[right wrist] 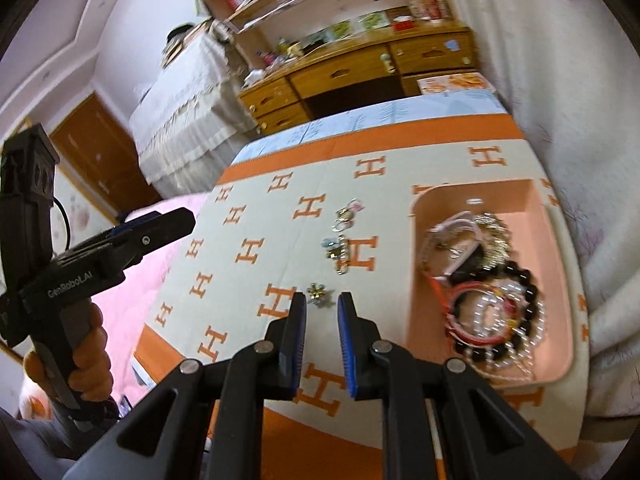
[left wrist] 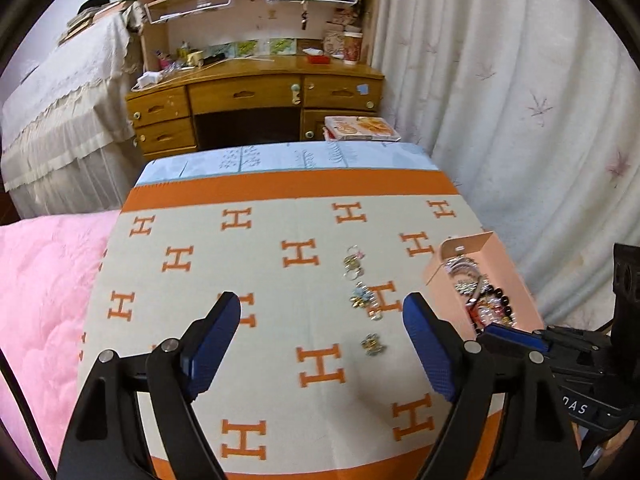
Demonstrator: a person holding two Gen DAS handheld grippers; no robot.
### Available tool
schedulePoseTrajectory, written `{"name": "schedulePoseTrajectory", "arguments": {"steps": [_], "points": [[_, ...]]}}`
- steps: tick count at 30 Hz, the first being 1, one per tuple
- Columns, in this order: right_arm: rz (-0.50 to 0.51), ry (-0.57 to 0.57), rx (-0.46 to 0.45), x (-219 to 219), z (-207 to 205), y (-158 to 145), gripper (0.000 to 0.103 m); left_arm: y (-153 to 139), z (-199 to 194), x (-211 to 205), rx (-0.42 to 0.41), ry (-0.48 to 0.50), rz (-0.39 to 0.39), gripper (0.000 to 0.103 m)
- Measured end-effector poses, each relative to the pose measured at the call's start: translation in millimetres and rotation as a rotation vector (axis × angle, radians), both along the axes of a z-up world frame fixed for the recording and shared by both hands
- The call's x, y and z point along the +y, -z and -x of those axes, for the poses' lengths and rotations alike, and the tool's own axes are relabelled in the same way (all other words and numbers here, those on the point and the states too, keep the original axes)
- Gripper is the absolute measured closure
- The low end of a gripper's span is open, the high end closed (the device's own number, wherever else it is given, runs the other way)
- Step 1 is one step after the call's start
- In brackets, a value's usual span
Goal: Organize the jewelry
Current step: 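Grasp the small gold charm with the right tool while the left tool approaches the blue flower brooch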
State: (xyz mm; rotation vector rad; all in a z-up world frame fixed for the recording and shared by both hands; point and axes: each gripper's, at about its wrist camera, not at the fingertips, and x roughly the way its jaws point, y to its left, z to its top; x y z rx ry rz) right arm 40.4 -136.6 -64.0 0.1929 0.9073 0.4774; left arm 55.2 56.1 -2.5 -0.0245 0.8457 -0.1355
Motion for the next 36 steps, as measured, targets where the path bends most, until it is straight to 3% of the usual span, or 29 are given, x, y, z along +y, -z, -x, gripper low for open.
{"name": "schedulePoseTrajectory", "arguments": {"steps": [2,5,6,10,15,27,31,36], "points": [[0.041,-0.018,-0.003,13.4,-4.8,6.4,0.084,9.2,-0.1,3.8,0.01,-0.019,-0.017,0.021],[0.1,-0.035,-0.019,30.7,-8.4,17.2,0.065,29.2,-3.8,11.6,0.049,-0.039,-0.025,0.021],[0.117,-0.044,-0.024,35.6,-9.1,20.8,0.065,38.5,-5.8,15.5,0.073,-0.042,-0.017,0.021],[0.206,-0.072,-0.019,56.8,-16.0,39.9,0.065,64.4,-10.6,24.4,0.129,-0.049,-0.001,0.021],[0.247,-0.1,0.027,73.1,-29.6,62.4,0.065,88.5,-16.8,34.0,0.172,-0.057,0.001,0.021],[0.352,-0.115,0.0,96.0,-43.0,80.5,0.065,105.7,-27.8,43.3,0.205,-0.048,0.02,0.021],[0.401,-0.107,-0.032,98.4,-42.3,81.4,0.083,105.0,-30.3,39.7,0.202,-0.04,0.02,0.021],[0.364,-0.109,-0.022,90.8,-39.4,80.2,0.083,104.8,-34.6,31.3,0.201,-0.017,0.013,0.021]]}}
